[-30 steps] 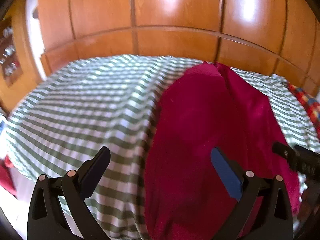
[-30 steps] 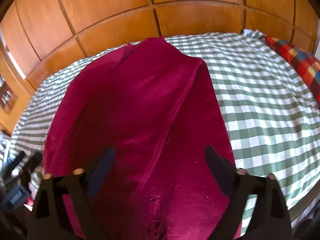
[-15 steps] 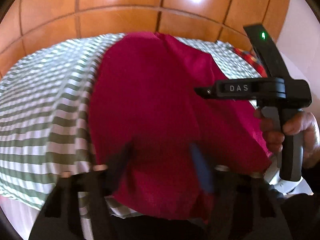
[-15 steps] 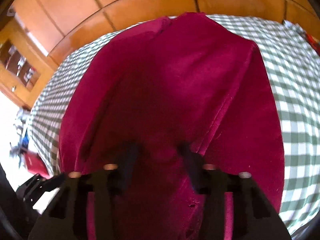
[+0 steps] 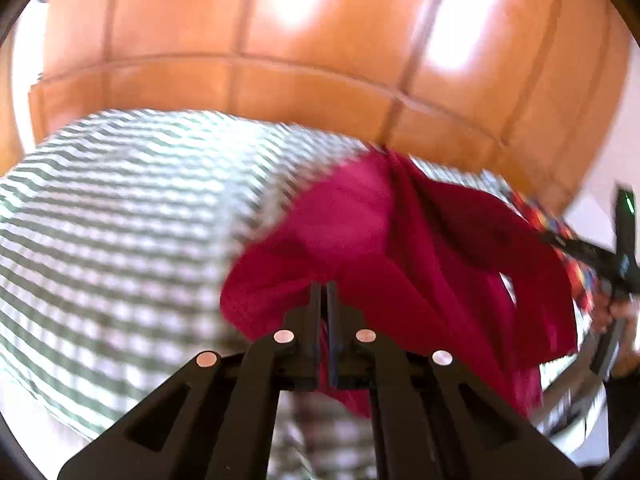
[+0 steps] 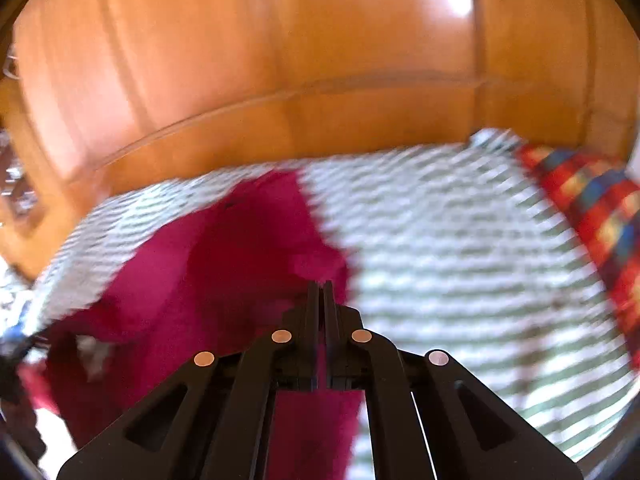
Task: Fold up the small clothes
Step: 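Grasp the red sweater with the left gripper while the right gripper grasps it too, then lift and shake the sweater with both grippers, spreading it flat on the bed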
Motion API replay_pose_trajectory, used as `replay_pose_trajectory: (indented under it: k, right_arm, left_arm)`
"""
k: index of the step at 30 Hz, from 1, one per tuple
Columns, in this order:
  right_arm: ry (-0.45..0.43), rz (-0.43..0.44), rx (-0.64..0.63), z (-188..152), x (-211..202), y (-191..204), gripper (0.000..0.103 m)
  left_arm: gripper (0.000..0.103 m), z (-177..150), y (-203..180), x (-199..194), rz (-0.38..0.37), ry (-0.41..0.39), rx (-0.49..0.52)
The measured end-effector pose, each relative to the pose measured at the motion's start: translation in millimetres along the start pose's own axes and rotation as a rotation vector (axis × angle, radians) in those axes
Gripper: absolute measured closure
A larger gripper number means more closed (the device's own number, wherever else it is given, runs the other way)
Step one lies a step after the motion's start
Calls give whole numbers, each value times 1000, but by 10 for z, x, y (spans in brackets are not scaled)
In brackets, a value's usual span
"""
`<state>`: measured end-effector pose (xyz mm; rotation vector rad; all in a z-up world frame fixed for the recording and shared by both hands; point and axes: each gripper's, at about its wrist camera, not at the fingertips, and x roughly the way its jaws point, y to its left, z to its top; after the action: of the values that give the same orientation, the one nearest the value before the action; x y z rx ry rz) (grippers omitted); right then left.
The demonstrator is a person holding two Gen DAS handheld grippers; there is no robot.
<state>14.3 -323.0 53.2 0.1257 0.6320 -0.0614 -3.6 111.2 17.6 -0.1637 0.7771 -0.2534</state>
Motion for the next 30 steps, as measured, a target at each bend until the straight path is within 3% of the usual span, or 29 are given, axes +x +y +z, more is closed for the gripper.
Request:
replay_pose_trajectory:
  k: [6,9,12,13,14,15,16,18,22,24,26,30]
  right_arm:
    - [-20,-336,-11,547,482,-804,102]
    - [26,-410,43,779,789,-1160,102]
    - [41,-415,84,865,946,-1357,101]
    - [42,-421,86,875,963,-1380,91]
    - [36,-420,91,852,927,-1383,61]
    - [20,-416,101,818,866,-1383,41]
    - [-18,-405,111,738,757,-1371,19]
    - [-8,-351,93,589,645,-1313,19]
    - [132,-114,79,7,469,-1074,19]
    - [240,35,82,-381,419,-884,21]
    - [351,159,85,-767,391,-650,31]
    - [457,276,39,-1280,320,-210,41]
  left_arm:
    - [102,874,514,100,205,-136,-69]
    - [103,1342,841,253,328,-179,-161]
    - [103,1685,1064,483,406,-160,-245]
    - [96,1730,1075,520,422,-160,-249]
    - [77,1749,1069,533,434,-160,-251]
    - [63,1735,1054,515,432,-165,-250]
    - [43,1691,1032,487,418,-182,-246]
    - [41,1560,942,468,363,-186,-218]
    - [48,955,648,499,105,-42,-107]
    - [51,565,471,551,-21,52,-71]
    - [51,133,288,607,-127,145,-60]
    - [49,-417,70,714,-202,243,-75]
